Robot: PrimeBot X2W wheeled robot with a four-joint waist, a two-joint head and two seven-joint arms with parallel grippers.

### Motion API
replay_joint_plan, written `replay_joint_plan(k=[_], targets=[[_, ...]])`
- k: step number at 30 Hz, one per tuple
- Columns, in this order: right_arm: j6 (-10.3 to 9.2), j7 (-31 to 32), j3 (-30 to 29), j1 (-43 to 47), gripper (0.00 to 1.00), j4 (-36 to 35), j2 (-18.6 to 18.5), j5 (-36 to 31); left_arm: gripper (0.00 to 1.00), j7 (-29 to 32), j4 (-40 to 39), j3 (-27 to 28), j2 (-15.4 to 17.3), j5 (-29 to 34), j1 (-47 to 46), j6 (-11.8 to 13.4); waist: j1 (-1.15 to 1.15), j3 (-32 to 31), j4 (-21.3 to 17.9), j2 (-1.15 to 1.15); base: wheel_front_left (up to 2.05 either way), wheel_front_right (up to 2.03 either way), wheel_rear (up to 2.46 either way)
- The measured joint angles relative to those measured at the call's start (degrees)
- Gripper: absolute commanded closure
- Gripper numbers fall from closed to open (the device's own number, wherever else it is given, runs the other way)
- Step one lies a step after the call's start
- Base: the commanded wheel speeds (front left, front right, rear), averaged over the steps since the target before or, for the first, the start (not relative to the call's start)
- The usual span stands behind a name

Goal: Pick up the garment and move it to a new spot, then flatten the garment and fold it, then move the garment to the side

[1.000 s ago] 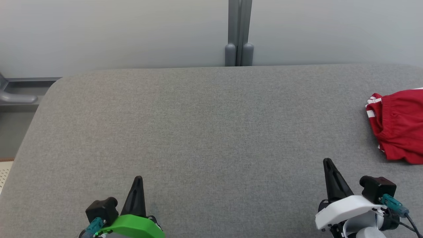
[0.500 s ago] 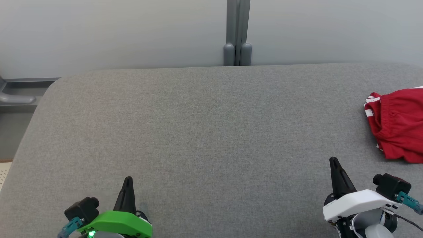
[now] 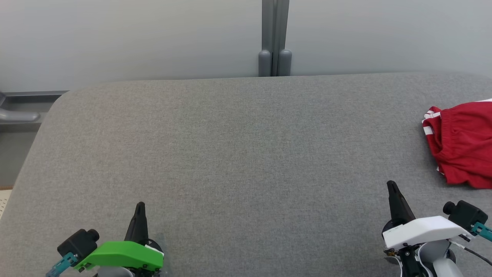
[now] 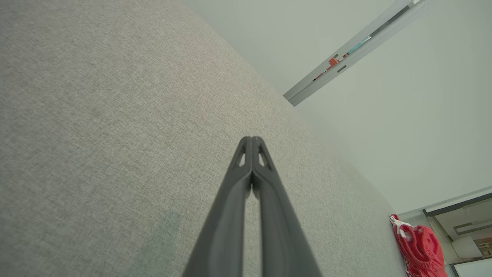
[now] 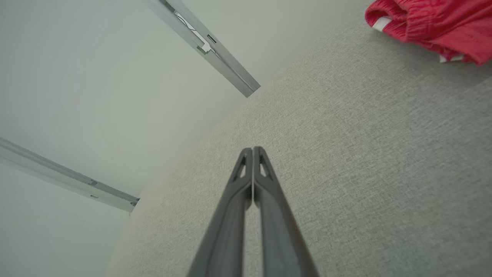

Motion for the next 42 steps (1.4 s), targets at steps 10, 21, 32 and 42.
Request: replay_joint_plan(k=[10, 21, 32, 42], targets=[[-0.01, 1.60, -0.86, -0.55, 1.00, -0.01, -0.03, 7.34, 1.00, 1.80, -0.38, 1.87, 0.08, -6.61, -0.55, -0.99, 0.00, 0.06, -0.23, 0.00, 0.00, 0.00, 0.00], [-0.01, 3.34, -1.55, -1.09, 1.00, -0.03, -0.04, 14.50, 1.00, 3.54, -0.89, 3.74, 0.13, -13.21, -1.07, -1.99, 0.00, 0.12, -0.47, 0.00, 0.00, 0.00, 0.00], [-0.01, 4.89, -2.29, -1.70, 1.00, -0.07, -0.08, 21.08, 1.00, 5.33, -1.34, 5.54, 0.16, -18.85, -1.57, -2.76, 0.00, 0.19, -0.71, 0.00, 0.00, 0.00, 0.00], [-0.03, 6.14, -2.88, -2.04, 1.00, -0.10, -0.10, 26.43, 1.00, 6.75, -1.71, 7.10, 0.16, -23.84, -2.05, -3.67, 0.00, 0.25, -0.93, 0.00, 0.00, 0.00, 0.00]])
